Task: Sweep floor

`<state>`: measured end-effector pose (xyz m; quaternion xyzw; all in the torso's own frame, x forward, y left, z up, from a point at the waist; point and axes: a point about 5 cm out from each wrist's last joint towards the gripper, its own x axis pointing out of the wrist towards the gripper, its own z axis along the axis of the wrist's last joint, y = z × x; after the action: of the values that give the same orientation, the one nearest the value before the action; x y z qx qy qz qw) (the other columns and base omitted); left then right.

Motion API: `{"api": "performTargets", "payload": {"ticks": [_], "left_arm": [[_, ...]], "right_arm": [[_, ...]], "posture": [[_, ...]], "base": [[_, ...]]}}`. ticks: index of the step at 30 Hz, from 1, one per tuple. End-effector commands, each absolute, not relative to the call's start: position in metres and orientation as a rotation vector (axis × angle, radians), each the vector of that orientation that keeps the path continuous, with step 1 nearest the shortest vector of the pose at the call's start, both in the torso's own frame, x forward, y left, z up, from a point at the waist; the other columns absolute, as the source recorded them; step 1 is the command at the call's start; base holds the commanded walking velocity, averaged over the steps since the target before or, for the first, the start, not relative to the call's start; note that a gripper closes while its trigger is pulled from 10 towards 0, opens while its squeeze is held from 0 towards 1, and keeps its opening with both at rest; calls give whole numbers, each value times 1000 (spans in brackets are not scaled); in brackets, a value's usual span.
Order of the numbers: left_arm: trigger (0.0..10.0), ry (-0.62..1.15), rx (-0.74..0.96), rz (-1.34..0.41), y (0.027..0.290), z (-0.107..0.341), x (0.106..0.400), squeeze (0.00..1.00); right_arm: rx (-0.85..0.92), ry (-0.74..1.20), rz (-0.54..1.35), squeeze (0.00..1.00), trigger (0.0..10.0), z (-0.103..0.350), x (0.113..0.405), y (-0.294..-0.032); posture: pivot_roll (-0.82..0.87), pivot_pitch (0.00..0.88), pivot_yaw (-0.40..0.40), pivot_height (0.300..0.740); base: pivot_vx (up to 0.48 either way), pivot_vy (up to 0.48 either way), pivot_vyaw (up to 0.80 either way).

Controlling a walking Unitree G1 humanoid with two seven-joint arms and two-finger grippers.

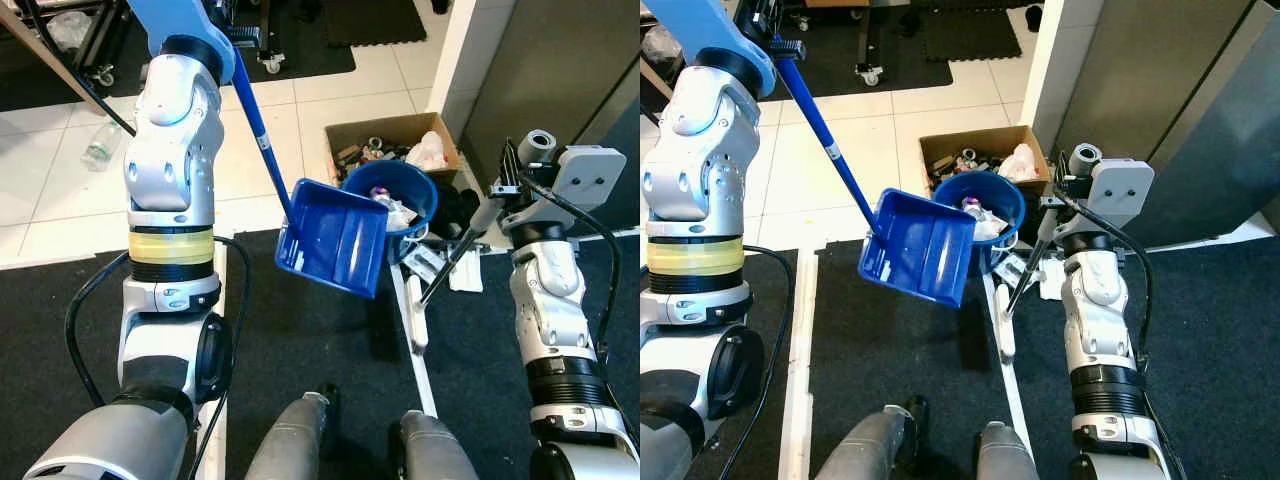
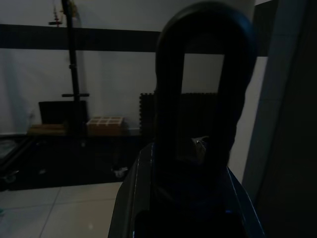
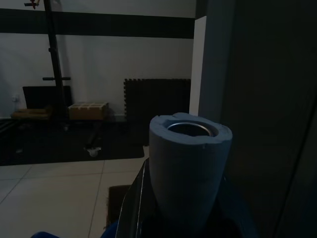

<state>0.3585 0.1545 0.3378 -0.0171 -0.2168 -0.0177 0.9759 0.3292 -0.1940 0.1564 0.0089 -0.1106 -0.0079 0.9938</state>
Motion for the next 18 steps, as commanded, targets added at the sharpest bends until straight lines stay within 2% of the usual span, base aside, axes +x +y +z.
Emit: {"api": "performTargets", "payload": {"ticks": [1, 6, 16, 18], "left_arm": [[10000, -519, -36, -30, 155, 353, 354, 0], [10000, -518, -37, -25, 155, 353, 355, 0], [10000, -509, -34, -23, 154, 350, 357, 0], [10000, -507, -35, -23, 154, 350, 357, 0]], "right_arm": [[10, -246, -16, 0, 10000, 161, 329, -195], [18, -242, -19, 0, 10000, 160, 329, -195], [44, -233, -20, 0, 10000, 157, 329, -195], [49, -227, -20, 0, 10000, 156, 329, -195]], "posture": [[-75, 86, 16, 740], [-76, 84, 17, 740], [-76, 92, 16, 740], [-76, 94, 16, 740]], "base": [[0, 0, 0], [0, 0, 0], [317, 0, 0], [336, 0, -628]]}}
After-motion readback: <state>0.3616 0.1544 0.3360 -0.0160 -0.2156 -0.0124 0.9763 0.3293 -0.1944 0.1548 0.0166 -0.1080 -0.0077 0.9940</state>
